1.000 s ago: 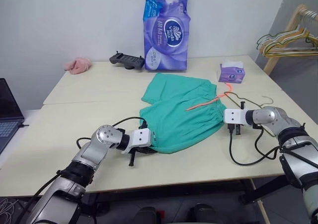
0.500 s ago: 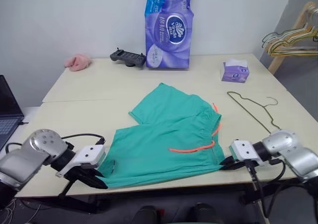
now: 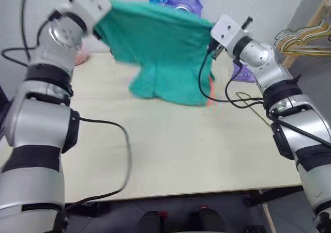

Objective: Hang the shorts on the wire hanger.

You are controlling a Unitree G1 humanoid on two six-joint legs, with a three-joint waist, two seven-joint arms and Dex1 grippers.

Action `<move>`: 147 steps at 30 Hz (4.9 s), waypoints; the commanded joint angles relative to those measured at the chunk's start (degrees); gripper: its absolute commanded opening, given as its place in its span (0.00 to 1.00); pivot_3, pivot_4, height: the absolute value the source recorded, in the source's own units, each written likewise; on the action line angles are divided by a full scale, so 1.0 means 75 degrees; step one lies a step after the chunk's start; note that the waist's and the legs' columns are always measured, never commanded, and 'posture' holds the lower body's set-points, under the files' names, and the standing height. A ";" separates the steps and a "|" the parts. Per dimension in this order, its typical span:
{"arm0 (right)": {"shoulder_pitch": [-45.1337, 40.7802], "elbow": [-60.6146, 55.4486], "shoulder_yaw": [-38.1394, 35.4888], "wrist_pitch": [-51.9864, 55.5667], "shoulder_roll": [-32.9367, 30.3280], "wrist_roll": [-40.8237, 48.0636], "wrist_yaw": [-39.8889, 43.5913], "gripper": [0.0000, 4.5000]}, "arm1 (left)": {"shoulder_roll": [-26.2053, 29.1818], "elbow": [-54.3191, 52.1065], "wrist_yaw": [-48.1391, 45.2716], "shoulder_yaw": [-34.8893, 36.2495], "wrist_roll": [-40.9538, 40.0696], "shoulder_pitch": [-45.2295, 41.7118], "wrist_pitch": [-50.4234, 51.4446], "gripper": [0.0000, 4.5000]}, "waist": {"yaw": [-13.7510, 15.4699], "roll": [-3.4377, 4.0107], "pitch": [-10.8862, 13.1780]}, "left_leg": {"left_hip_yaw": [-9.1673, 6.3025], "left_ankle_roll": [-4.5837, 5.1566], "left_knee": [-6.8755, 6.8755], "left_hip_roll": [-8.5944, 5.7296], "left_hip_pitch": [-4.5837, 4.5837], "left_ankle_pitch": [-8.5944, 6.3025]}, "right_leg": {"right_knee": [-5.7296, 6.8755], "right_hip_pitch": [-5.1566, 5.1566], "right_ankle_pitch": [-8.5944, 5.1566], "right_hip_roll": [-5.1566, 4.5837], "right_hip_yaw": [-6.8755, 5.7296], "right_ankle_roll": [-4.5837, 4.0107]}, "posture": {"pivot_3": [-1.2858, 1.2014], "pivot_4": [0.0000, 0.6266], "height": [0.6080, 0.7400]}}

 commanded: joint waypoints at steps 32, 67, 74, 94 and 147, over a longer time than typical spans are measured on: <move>0.9002 -1.0778 0.0170 0.5069 -0.2297 0.2002 0.6533 0.00 | 0.3163 -0.9548 -1.0361 0.1913 -0.3448 1.1482 0.3010 0.00 | 0.0367 0.0048 0.0099 | -0.0032 0.0103 -0.0004 0.0097 0.0387 0.0005 | 0.0110 0.0344 -0.0140 0.0089 -0.0058 -0.0066 | 0.58 0.10 1.00; 0.9932 -1.3119 0.0426 0.7921 -0.3657 0.3484 0.7472 0.00 | 0.3794 -1.0039 -1.1398 0.1895 -0.3367 1.1682 0.2716 0.00 | 0.0203 0.0004 0.0321 | -0.0036 0.0053 -0.0006 0.0160 0.0396 -0.0026 | 0.0095 0.0343 -0.0173 0.0150 -0.0075 -0.0118 | 0.58 0.11 1.00; 1.0156 -1.3193 0.0398 0.8198 -0.3738 0.3759 0.7481 0.00 | 0.3944 -1.0159 -1.1710 0.1850 -0.3476 1.1943 0.2636 0.00 | 0.0198 0.0000 0.0333 | -0.0036 0.0043 -0.0006 0.0161 0.0392 -0.0033 | 0.0088 0.0343 -0.0175 0.0150 -0.0075 -0.0118 | 0.57 0.12 1.00; 1.0184 -1.3405 0.0369 0.8171 -0.3858 0.4088 0.7395 0.33 | 0.3847 -0.9977 -1.1769 0.1883 -0.3442 1.1886 0.2443 0.11 | 0.0186 -0.0011 0.0373 | -0.0042 0.0040 -0.0006 0.0166 0.0390 -0.0034 | 0.0083 0.0343 -0.0184 0.0151 -0.0083 -0.0131 | 0.57 0.12 1.00; 0.5225 -0.3727 -0.2647 0.8756 -0.3474 0.3199 0.3216 1.00 | -0.4926 -0.9001 -0.6042 -0.0145 -0.3580 0.7248 0.4041 0.92 | -0.0324 0.0115 0.0293 | 0.0102 0.0086 0.0092 0.0157 0.0301 -0.0059 | 0.0022 0.0344 -0.0077 0.0216 0.0048 -0.0003 | 0.52 0.10 1.00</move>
